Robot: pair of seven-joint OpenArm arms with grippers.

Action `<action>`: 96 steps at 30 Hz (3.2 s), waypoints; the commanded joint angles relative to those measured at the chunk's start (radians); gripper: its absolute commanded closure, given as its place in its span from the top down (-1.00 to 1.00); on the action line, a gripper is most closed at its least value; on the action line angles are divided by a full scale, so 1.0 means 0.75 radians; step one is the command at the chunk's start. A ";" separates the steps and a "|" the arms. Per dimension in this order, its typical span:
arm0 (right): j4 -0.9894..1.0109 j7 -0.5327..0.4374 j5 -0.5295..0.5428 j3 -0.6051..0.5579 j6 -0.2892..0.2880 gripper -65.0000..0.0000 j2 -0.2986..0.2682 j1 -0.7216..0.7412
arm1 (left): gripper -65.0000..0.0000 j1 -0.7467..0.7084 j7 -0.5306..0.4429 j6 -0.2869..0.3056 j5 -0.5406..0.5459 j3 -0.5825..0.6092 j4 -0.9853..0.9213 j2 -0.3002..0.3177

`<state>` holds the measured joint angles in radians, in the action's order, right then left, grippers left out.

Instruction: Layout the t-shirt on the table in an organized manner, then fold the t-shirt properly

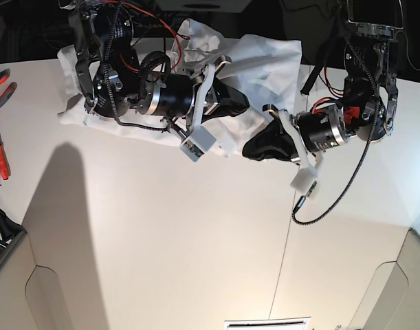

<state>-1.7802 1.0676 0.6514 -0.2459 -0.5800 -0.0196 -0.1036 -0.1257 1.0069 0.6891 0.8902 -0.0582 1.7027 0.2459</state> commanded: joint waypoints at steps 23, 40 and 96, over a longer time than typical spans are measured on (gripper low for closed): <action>-0.022 -0.148 -0.545 -0.014 0.291 -1.00 0.001 -0.146 | -1.00 -0.021 0.203 0.012 0.256 -0.155 0.022 0.182; -0.022 -0.157 -0.544 -0.014 0.290 -1.00 0.001 -0.147 | -1.00 -0.075 0.168 0.012 0.204 -0.014 -0.024 0.144; -0.027 -0.207 -0.743 -0.013 0.569 -1.00 0.082 0.169 | -1.00 0.294 0.519 0.012 0.791 -0.342 -0.623 0.111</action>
<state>-1.7805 0.9302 0.0849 -0.2531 -0.1520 0.0330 0.0128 0.0792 1.4025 0.6899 1.4536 -0.3115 1.2209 0.3195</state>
